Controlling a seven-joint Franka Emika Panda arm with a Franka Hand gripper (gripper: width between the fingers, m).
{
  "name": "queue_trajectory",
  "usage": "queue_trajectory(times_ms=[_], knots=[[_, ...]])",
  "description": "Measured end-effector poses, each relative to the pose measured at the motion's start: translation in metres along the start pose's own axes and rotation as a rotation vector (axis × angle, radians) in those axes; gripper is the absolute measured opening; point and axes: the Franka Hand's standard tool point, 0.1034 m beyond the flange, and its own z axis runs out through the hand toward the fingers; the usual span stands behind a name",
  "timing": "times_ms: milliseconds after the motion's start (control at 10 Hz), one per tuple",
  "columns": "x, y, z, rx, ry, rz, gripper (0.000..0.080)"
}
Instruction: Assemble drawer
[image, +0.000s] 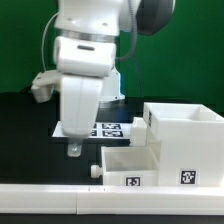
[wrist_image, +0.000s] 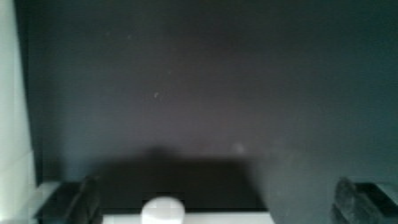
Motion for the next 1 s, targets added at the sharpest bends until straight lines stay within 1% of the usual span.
queue_trajectory(times_ms=[100, 200, 300, 400, 600, 700, 900, 1000], knots=[[-0.003, -0.004, 0.004, 0.012, 0.042, 0.017, 0.0649], [-0.004, -0.007, 0.006, 0.006, 0.093, 0.025, 0.0649], [-0.001, -0.012, 0.008, 0.008, 0.135, 0.045, 0.0649], [0.006, -0.015, 0.009, 0.012, 0.165, 0.057, 0.0649], [0.025, -0.019, 0.012, 0.011, 0.258, 0.105, 0.0649], [0.033, -0.019, 0.017, 0.004, 0.291, 0.109, 0.0649], [0.032, -0.015, 0.035, 0.01, 0.385, 0.15, 0.0649], [0.038, -0.013, 0.039, 0.016, 0.4, 0.177, 0.0649]])
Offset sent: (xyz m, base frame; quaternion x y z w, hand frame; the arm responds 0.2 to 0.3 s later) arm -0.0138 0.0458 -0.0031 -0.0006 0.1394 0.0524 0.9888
